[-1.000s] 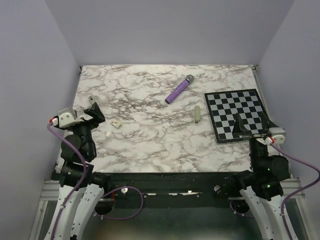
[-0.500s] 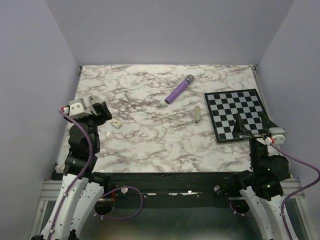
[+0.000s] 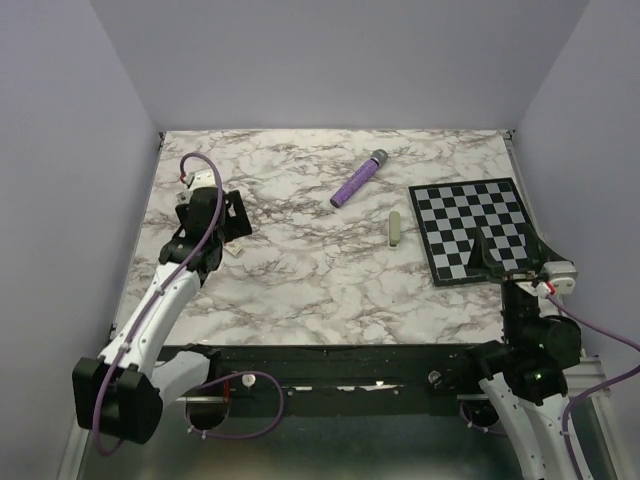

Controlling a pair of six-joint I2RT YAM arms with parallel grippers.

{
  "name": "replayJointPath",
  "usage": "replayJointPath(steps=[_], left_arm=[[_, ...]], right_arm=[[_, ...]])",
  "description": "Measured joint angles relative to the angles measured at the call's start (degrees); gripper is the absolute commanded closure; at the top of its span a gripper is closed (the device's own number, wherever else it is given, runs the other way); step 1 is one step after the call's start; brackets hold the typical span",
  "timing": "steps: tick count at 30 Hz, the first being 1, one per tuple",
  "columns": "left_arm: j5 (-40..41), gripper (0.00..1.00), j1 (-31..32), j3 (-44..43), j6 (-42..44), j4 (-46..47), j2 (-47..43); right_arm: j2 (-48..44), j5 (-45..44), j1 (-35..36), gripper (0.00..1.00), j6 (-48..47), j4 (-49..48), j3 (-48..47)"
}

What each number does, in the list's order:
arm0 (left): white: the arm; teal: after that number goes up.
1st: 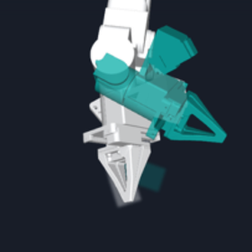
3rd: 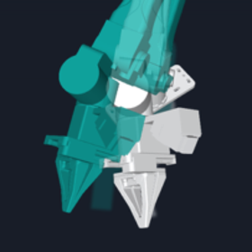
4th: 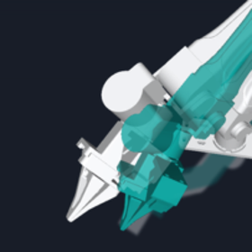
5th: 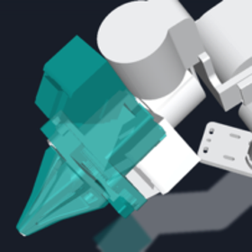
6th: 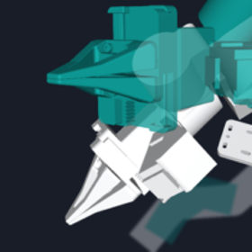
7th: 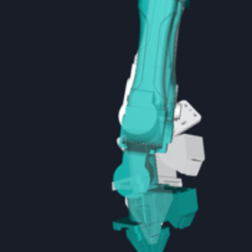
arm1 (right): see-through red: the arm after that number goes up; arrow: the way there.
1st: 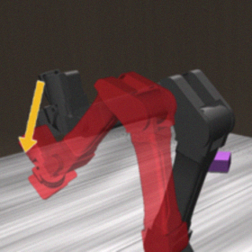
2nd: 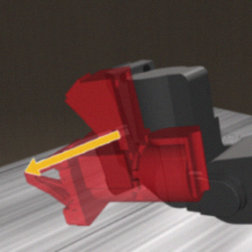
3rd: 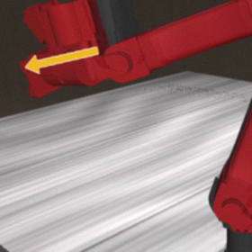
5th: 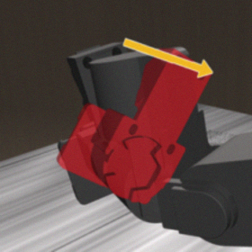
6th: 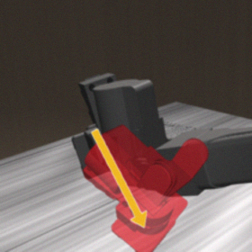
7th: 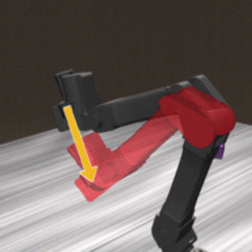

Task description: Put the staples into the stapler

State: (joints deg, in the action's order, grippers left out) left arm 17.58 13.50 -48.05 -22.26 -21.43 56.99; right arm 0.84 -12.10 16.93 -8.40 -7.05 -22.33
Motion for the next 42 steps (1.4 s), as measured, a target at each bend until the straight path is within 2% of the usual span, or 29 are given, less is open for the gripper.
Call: replayJointPath(steps=[4, 10, 21, 28, 33, 35, 42], left_arm=[[0.1, 0.01, -0.2, -0.6, -6.3, -4.0, 9.2], [2.0, 0.03, -0.7, -0.8, -16.8, -6.6, 16.7], [7.1, 0.17, -0.8, -0.7, -31.4, -1.2, 28.2], [8.8, 0.26, -2.4, -1.5, -34.4, -0.4, 34.2], [9.0, 0.36, -2.8, -3.1, -34.5, 0.0, 36.7], [9.0, 0.43, -2.8, -4.0, -34.3, 0.2, 37.6], [8.7, 0.56, -2.4, -4.1, -33.5, 0.8, 37.9]], right_arm=[[-0.1, 0.0, 0.0, 0.0, 0.1, -0.2, 0.0], [-0.1, 0.4, 0.0, 0.0, 0.6, -0.2, 0.5], [-0.2, 2.1, 0.0, 0.0, 1.8, -0.2, 1.2], [-0.2, 2.3, 0.0, 0.0, 2.0, -0.2, 1.2], [-0.2, 2.5, 0.0, 0.0, 2.0, -0.2, 1.2], [-0.2, 2.5, 0.0, 0.0, 2.0, -0.2, 1.2], [-0.2, 2.6, 0.0, 0.0, 2.0, -0.2, 1.2]])
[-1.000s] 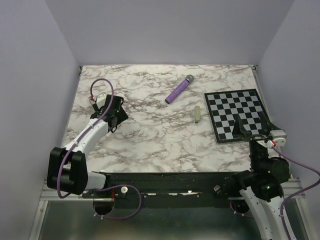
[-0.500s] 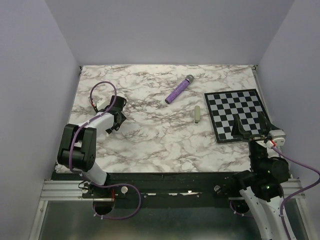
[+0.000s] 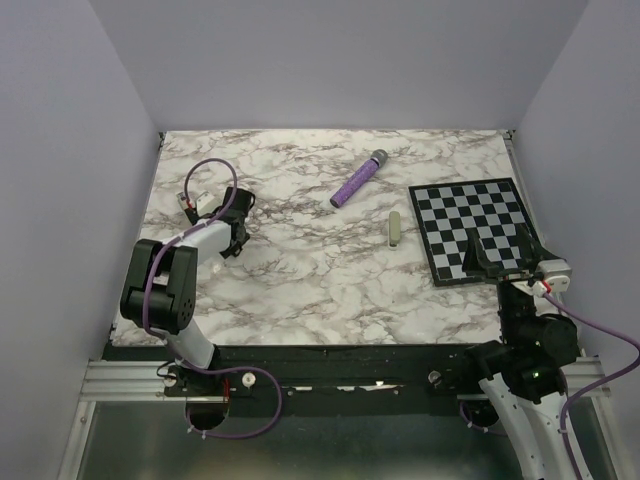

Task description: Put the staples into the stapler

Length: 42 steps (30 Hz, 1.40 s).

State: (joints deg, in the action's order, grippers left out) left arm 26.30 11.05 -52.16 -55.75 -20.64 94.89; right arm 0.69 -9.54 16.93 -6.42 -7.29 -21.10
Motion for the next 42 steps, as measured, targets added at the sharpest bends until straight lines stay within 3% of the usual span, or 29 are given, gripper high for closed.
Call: replayJointPath(steps=[7, 18, 22, 26, 29, 42], left_arm=[[-0.9, 0.61, 3.8, 0.0, 1.5, 0.5, 0.0], [-6.0, 0.61, 17.9, -3.5, 1.9, 0.8, 2.4], [-7.7, 0.52, 22.9, -5.6, 1.0, 1.5, 4.2], [-9.1, 0.29, 26.0, -6.0, -0.4, 3.0, 4.7], [-10.6, 0.22, 26.8, -6.0, -1.1, 4.7, 4.7], [-17.6, 0.19, 27.7, -3.9, -1.8, 10.0, 3.4]], right_arm=[[0.0, 0.0, 0.0, 0.0, 0.3, 0.0, 0.0], [1.3, 3.2, 0.0, 0.0, 3.6, 2.7, -3.6], [7.7, 5.6, 0.0, 0.0, 7.3, 6.1, -9.6], [14.6, 8.8, 0.0, 0.0, 10.8, 11.0, -13.2], [18.3, 11.9, 0.0, 0.0, 13.2, 14.4, -13.8], [30.6, 20.4, 0.0, 0.0, 21.6, 19.8, -14.0]])
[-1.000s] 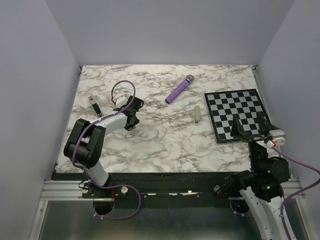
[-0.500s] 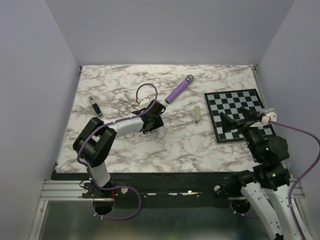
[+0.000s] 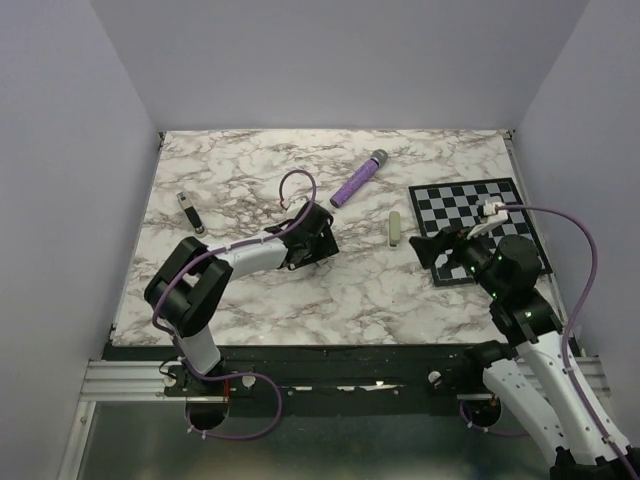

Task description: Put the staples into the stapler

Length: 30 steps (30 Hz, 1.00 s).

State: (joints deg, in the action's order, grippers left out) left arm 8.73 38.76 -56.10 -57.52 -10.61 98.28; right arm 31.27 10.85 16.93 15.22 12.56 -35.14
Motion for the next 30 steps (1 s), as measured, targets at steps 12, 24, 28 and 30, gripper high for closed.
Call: replayJointPath(steps=[12, 24, 28, 30], left_arm=[[-6.4, 0.1, 4.6, 4.1, 3.7, 12.0, -3.9], [-4.7, 0.2, -5.3, 12.2, 6.2, 18.3, -15.7], [-7.0, 0.25, -7.5, 13.3, 6.8, 20.2, -12.6], [-8.5, 0.26, -7.6, 13.1, 7.4, 20.8, -10.2]], right_arm=[[21.0, 9.1, 0.0, 0.0, 4.3, -0.1, -2.7], [40.5, 12.5, 3.3, 0.0, 13.2, -5.7, -6.5], [46.2, 11.9, 6.9, 0.06, 16.4, -8.3, -7.9], [48.6, 11.1, 8.3, 0.15, 18.5, -9.6, -8.0]])
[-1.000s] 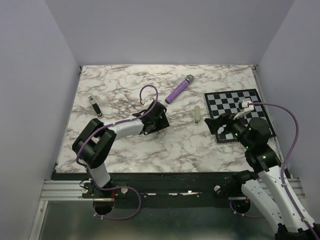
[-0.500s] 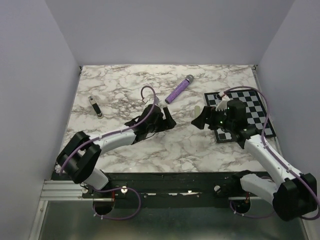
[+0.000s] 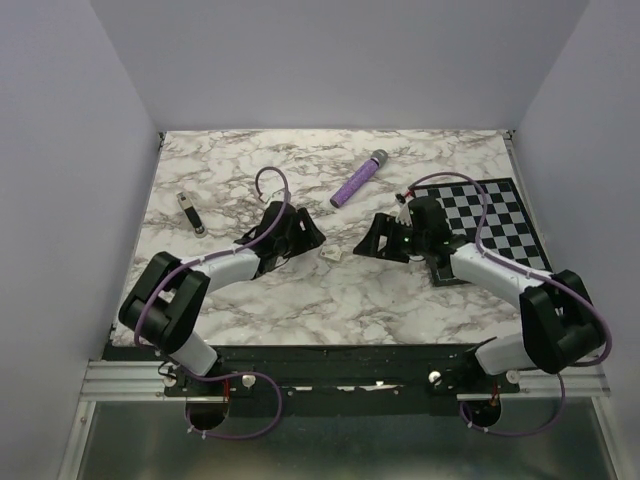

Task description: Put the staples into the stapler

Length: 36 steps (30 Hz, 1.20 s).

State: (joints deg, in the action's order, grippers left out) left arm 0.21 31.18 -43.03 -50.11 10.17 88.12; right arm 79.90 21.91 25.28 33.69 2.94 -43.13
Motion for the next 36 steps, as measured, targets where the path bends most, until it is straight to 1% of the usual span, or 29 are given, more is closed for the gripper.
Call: replayJointPath(steps=[1, 4, 7, 14, 23, 30, 36], left_arm=[[-0.8, 0.26, -0.1, -0.2, 0.2, 0.1, 1.1], [-2.1, 0.26, -0.2, -0.2, 0.9, 0.2, 2.8], [-2.4, 0.25, -0.4, -0.2, 1.3, 0.6, 2.8], [-0.8, 0.25, -0.7, 3.5, 2.0, 1.3, -0.4], [0.2, 0.25, -0.7, 4.2, 3.0, 1.4, -0.9], [0.2, 0.25, -0.7, 4.1, 3.6, 2.6, 0.3], [-1.0, 0.25, -0.7, 4.0, 3.8, 3.0, 1.7]], right_arm=[[0.8, -0.4, 0.3, 0.21, 0.7, -0.6, 0.0], [4.2, -2.4, 1.7, 0.3, 3.1, -2.1, -0.6], [7.8, -3.9, 2.9, 0.36, 4.9, -3.2, -2.5], [15.8, -5.4, 5.6, 0.4, 8.3, -5.4, -7.1], [23.7, -6.0, 7.0, 0.4, 9.7, -5.5, -12.7], [28.3, -3.9, 7.3, 0.4, 6.3, -4.7, -17.8], [31.5, 1.2, 7.8, 0.42, 1.4, -3.2, -21.7]])
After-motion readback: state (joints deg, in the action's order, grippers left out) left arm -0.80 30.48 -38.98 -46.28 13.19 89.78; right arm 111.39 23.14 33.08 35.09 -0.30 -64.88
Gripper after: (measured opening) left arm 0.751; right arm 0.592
